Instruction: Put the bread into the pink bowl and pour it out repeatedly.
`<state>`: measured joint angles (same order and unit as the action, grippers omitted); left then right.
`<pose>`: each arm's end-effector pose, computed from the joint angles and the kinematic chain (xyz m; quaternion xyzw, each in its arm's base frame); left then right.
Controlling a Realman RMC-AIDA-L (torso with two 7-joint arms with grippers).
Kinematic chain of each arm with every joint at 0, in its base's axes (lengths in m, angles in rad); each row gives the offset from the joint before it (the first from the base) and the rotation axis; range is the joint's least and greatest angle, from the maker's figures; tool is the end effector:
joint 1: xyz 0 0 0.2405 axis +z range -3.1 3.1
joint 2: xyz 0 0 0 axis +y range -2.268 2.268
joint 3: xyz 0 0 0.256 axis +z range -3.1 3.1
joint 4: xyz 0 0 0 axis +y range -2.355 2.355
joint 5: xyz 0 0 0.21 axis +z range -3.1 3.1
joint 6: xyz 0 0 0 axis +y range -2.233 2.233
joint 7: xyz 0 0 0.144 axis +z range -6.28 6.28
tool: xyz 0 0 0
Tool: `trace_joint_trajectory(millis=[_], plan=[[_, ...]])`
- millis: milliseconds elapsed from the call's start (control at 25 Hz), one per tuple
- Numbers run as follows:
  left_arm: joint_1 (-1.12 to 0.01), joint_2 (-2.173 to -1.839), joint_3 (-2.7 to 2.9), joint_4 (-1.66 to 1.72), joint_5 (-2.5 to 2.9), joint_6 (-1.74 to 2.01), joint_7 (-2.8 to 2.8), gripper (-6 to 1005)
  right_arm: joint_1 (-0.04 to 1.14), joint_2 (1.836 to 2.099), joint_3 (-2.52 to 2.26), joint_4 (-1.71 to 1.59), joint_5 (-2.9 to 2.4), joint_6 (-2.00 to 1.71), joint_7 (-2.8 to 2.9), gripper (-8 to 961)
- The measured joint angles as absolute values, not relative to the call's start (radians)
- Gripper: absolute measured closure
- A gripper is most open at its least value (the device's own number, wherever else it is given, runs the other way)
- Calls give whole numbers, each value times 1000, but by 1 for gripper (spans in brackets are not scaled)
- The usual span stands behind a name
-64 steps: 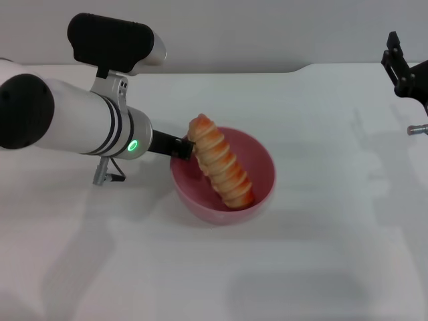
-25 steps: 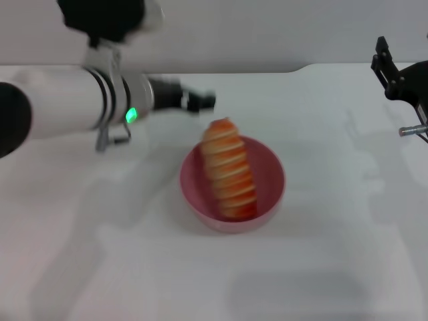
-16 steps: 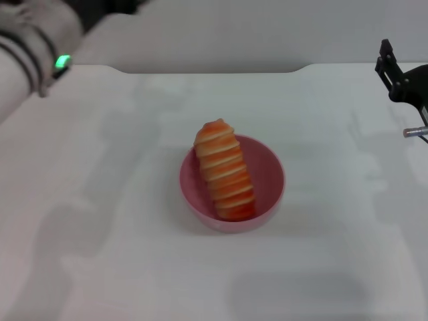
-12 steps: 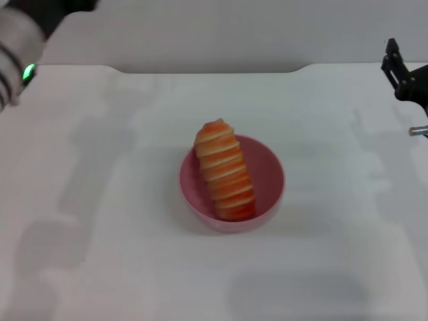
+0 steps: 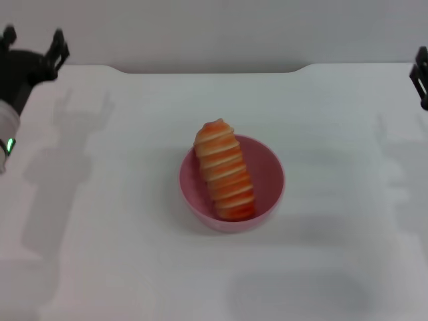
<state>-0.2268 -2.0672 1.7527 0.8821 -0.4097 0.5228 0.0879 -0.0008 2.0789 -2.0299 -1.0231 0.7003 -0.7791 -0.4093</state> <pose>-0.2783 0.3727 0.0185 -0.6909 -0.2449 -0.2537 0.6312 0.2706 0.3039 0.0011 -0.6559 0.2069 0.2665 0.6753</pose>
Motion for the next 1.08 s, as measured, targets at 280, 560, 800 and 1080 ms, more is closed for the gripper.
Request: trace_joint_trajectory(millis=[280, 560, 800, 1080], plan=[[-239, -2068, 1805, 736, -409, 700, 43, 183, 10, 2078, -2045, -899, 697, -891, -361, 184], [-237, -2068, 1820, 726, -409, 721, 17, 184, 14, 2080, -2053, -872, 699, -920, -346, 184], [-226, -2066, 1824, 719, -410, 722, -3, 184, 16, 2080, -2052, -858, 700, -923, -340, 184], [-213, -2068, 1836, 717, -409, 724, -22, 184, 17, 2077, -2049, -852, 693, -919, -298, 184]])
